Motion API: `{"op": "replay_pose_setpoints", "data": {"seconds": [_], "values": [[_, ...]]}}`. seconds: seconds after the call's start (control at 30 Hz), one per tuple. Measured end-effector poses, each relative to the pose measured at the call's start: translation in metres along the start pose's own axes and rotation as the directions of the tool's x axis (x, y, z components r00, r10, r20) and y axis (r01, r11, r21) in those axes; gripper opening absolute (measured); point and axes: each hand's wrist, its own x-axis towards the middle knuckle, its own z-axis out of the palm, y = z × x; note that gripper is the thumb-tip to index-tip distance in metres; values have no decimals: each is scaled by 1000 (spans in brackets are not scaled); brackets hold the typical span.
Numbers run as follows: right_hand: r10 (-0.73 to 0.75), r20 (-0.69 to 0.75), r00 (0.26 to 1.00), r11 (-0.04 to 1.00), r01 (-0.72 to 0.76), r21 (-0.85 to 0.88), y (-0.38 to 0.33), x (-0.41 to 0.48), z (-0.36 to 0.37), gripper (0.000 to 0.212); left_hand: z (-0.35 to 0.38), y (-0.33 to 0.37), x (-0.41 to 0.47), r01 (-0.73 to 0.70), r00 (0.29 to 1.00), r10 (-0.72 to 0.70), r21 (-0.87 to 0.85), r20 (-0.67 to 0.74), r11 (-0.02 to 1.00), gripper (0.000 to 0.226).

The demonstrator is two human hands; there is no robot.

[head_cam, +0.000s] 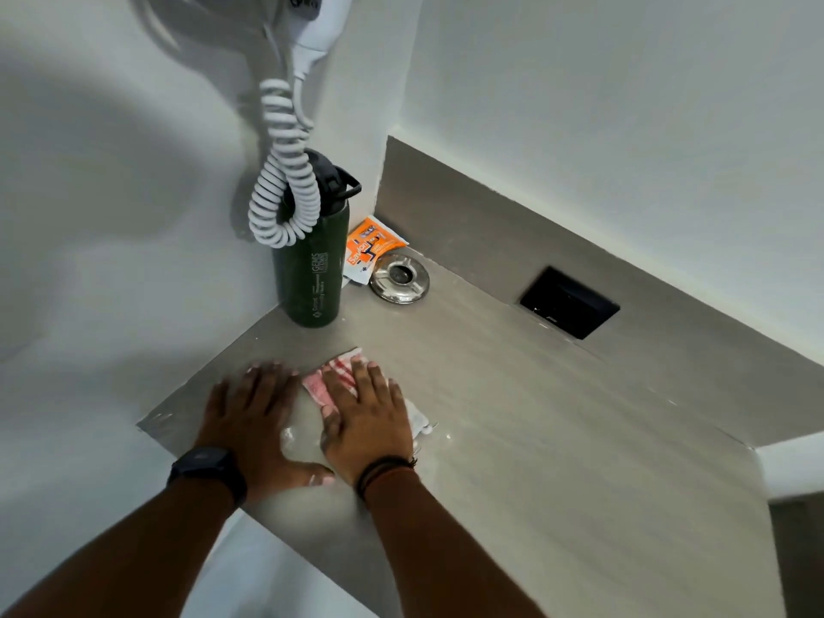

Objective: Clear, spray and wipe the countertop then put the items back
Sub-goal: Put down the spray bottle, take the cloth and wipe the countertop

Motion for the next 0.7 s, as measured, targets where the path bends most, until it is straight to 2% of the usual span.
{"op": "replay_pose_setpoints", "data": {"seconds": [0.17,0.43,0.6,0.7], "values": [[54,-36,998,998,-53,32,24,-18,-6,58,1,30,7,-68,997,69,-3,43,998,150],[376,-110,920,926,-378,7,108,-63,-32,54,5,55,8,-173,978,171,8,120,985,138],[445,-118,887,894,-447,10,95,-86,-28,53,6,38,-6,-194,976,189,34,105,980,136],[439,-103,892,897,-442,-6,74,-101,-22,53,6,33,-11,-218,972,213,40,100,975,136]]}}
